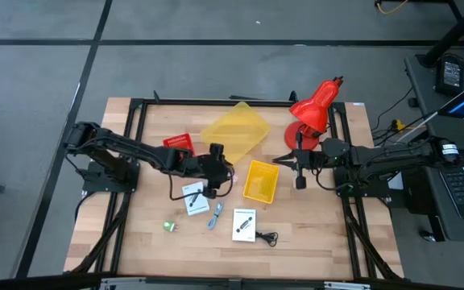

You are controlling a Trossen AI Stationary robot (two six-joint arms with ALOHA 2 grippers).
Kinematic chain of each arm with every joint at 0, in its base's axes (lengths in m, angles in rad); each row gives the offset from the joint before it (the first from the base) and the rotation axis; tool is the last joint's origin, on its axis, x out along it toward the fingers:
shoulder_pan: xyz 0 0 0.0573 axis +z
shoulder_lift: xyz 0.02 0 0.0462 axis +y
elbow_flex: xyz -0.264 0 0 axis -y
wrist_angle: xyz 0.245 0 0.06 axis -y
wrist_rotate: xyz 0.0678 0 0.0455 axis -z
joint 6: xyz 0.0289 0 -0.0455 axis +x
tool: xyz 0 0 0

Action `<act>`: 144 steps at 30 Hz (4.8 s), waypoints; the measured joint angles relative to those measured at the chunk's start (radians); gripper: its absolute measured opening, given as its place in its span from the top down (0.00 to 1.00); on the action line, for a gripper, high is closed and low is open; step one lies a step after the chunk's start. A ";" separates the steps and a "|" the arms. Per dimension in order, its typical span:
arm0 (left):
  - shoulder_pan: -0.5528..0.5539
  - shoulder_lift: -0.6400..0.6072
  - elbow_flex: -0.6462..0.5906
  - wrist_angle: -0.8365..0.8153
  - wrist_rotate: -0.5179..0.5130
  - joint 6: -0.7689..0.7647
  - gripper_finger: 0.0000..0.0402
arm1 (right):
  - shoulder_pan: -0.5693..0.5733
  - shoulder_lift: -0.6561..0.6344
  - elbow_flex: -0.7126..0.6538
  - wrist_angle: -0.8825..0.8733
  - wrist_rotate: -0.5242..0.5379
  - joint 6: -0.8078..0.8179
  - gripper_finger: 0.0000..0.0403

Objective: Pick and place items into bin
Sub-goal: Put the pink charger adapter into the red bin

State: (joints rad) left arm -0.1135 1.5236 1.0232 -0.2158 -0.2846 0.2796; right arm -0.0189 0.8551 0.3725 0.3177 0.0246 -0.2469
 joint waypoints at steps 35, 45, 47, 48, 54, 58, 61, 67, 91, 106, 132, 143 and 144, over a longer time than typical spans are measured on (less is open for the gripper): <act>0.083 0.338 0.307 -0.325 0.202 0.048 0.44 | 0.000 0.000 0.000 -0.052 0.000 0.003 1.00; 0.083 0.379 0.307 -0.333 0.198 0.047 0.44 | 0.000 0.000 0.000 -0.051 0.000 0.003 1.00; 0.083 0.397 0.306 -0.340 0.198 0.047 0.44 | 0.000 0.000 0.000 -0.051 0.000 0.003 1.00; 0.083 0.407 0.306 -0.335 0.198 0.048 0.44 | 0.000 0.000 0.000 -0.051 0.000 0.003 1.00; 0.083 0.426 0.305 -0.341 0.198 0.048 0.44 | 0.000 0.000 0.000 -0.052 0.000 0.003 1.00; 0.083 0.426 0.306 -0.336 0.197 0.047 0.44 | 0.000 0.000 0.000 -0.052 0.000 0.003 1.00; 0.083 0.426 0.306 -0.338 0.197 0.047 0.44 | 0.000 0.000 0.000 -0.052 0.000 0.003 1.00; 0.083 0.426 0.306 -0.342 0.196 0.048 0.44 | 0.000 0.000 0.000 -0.052 0.000 0.003 1.00; 0.081 0.438 0.307 -0.361 0.125 0.082 0.70 | 0.000 0.000 0.000 -0.053 0.000 0.003 1.00; 0.048 0.419 0.304 -0.407 0.135 0.108 0.70 | 0.000 0.000 0.000 -0.054 0.000 0.002 1.00; 0.131 0.000 0.132 -0.214 0.437 0.082 0.70 | 0.000 0.000 0.000 -0.061 0.000 -0.001 1.00; 0.144 -0.202 -0.170 0.219 0.436 0.074 0.70 | 0.000 0.000 0.000 -0.059 0.000 -0.024 1.00; 0.148 -0.215 -0.197 0.256 0.436 0.072 0.70 | 0.000 0.000 0.000 -0.058 0.000 -0.024 1.00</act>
State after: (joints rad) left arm 0.0344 1.3087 0.8259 0.0400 0.1516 0.3520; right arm -0.0187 0.8551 0.3721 0.2596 0.0248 -0.2705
